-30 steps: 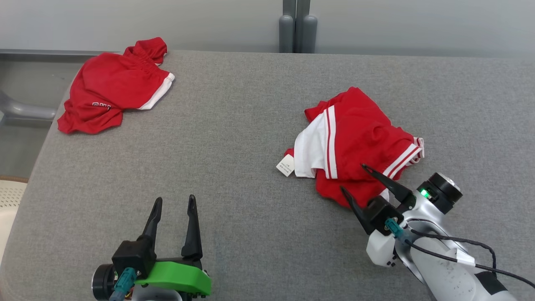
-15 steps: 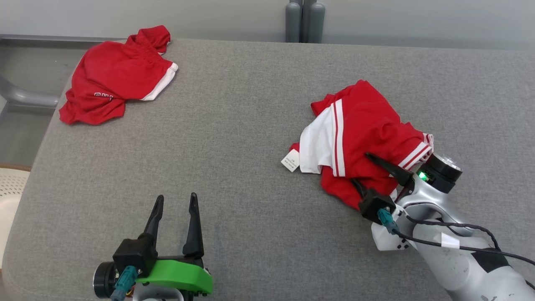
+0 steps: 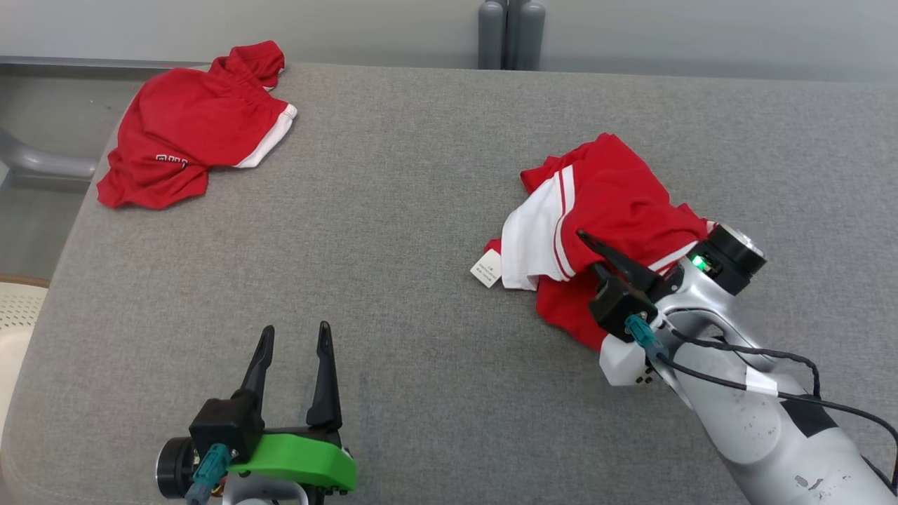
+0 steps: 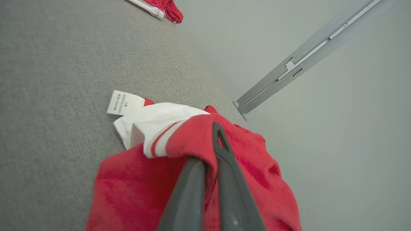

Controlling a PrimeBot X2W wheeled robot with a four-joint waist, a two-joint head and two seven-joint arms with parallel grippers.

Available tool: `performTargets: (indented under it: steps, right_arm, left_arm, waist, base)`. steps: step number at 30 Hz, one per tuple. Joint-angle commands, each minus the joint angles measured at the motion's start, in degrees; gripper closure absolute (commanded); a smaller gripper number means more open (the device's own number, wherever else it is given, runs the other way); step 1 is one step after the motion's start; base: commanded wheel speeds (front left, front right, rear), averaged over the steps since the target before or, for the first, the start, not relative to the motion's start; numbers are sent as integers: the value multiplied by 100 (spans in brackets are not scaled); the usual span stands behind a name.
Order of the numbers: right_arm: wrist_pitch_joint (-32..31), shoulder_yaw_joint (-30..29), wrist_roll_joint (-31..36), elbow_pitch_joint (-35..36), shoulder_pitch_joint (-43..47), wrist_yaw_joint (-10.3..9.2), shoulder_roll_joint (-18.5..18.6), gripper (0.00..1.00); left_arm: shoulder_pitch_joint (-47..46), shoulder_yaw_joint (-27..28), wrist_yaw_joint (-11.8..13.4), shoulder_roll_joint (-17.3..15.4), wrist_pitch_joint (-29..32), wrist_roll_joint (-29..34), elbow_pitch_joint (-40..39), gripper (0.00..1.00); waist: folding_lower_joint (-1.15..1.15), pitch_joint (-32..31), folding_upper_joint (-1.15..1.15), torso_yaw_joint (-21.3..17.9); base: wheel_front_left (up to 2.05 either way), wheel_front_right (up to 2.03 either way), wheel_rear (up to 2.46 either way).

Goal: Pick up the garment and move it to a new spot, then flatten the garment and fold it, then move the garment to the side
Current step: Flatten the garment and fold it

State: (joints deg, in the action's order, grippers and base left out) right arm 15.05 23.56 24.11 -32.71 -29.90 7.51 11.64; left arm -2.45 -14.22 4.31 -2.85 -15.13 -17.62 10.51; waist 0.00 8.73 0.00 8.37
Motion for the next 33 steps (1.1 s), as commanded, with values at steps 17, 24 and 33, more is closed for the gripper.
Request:
performTargets:
  steps: [17,24,33]
  right_arm:
    - [-269,-1314,-506,-684,-1659,-5,883,100]
    - [-581,-1906,-409,-1755,-2536,-6,1528,100]
    - [-529,-2667,-113,-2297,-2679,-6,2118,62]
  left_arm:
    - [-292,-62,-91,-8,-3,79,-67,0]
    - [-523,-136,-122,-8,-3,167,-144,0]
    - [-662,-207,-115,-8,-3,255,-174,0]
  waist:
    - [0,386,0,19]
    - [0,802,0,206]
    - [0,1083,0,249]
  base:
    - [0,0,0]
    - [0,0,0]
    - [0,0,0]
